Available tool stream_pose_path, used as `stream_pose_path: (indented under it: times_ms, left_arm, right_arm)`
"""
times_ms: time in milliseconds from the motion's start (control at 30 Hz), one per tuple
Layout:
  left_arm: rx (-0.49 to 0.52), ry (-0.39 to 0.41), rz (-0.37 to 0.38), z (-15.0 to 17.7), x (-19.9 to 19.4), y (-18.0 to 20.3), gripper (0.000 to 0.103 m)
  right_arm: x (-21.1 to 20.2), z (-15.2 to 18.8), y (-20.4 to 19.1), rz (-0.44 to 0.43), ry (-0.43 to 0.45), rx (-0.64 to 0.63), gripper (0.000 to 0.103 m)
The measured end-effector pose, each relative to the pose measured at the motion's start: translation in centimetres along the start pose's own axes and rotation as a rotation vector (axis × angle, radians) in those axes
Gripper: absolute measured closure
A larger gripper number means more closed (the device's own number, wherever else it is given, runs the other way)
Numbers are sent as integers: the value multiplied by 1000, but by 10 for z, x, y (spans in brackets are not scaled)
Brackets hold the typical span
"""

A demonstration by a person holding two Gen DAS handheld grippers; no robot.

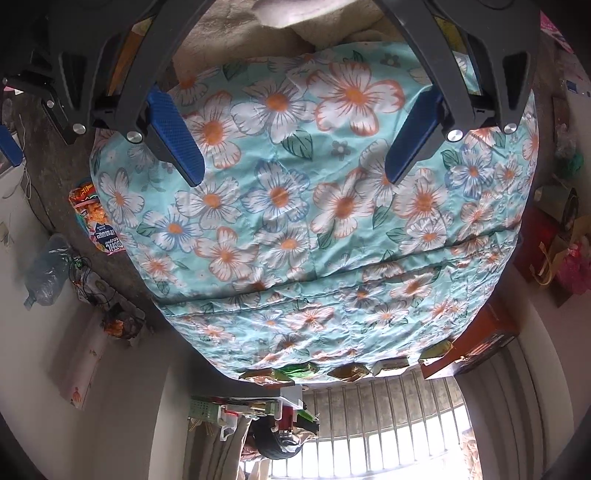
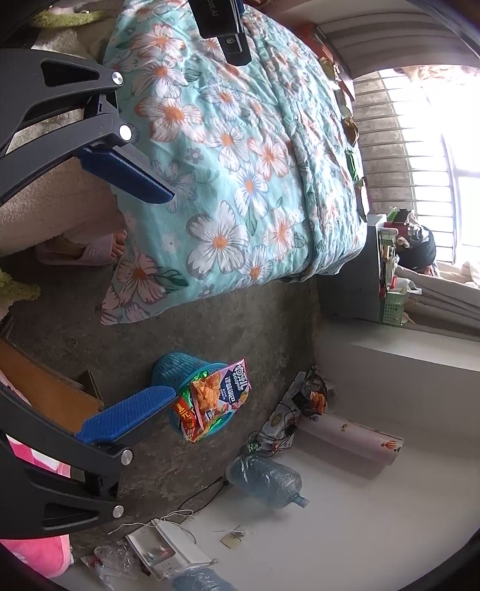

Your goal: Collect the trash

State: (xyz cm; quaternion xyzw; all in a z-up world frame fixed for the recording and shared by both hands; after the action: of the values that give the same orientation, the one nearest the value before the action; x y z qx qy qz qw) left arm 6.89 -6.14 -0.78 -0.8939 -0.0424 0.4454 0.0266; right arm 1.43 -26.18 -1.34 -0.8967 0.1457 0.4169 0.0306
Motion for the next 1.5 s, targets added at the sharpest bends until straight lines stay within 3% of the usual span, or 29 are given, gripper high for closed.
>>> stream_pose_path:
  times_ms: [500,1500]
  left_arm:
    - [38,3,23,-1,-4,19,9]
    - [46,6,22,0,-8,23,9]
  right_arm:
    - [-5,7,26,44,-8,29,7]
    - [-11,5,24,42,5,19,7]
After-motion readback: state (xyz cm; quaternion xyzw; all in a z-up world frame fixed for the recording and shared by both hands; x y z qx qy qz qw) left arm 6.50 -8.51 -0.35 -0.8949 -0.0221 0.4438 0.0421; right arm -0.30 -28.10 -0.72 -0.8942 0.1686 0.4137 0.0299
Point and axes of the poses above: each gripper's, at about its wrist camera, not at the fingertips, and x roughly the way its jaws point, y to its right, z to its underside, the point moved 3 cm from there along x, roughly the way its jaws point, and after that the axes turned 5 degrees about -z, right-handed, at the moved point
